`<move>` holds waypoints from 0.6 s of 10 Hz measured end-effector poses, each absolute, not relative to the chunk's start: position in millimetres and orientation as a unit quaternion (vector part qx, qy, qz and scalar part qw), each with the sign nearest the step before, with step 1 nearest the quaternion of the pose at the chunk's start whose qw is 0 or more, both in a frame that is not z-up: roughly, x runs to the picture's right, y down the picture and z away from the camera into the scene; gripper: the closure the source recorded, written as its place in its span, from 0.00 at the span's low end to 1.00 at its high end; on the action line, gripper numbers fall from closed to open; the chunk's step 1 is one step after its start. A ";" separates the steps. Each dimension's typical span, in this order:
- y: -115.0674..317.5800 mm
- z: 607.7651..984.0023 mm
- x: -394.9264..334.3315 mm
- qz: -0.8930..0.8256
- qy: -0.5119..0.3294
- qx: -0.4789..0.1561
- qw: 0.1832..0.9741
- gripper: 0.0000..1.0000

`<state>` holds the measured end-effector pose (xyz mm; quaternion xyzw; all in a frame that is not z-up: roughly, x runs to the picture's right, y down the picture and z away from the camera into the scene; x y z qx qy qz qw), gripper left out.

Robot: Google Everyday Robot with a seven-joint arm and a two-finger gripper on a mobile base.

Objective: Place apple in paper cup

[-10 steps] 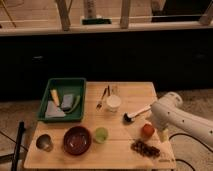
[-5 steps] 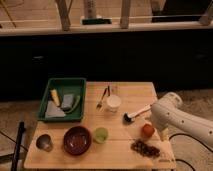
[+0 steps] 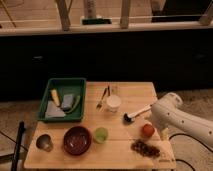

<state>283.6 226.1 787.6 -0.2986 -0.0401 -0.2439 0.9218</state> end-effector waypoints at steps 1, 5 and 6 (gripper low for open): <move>227.9 787.6 281.8 -0.243 -0.046 -0.302 0.921 0.20; 231.1 791.3 276.4 -0.237 -0.073 -0.316 0.916 0.20; 232.2 792.2 276.4 -0.235 -0.079 -0.319 0.915 0.20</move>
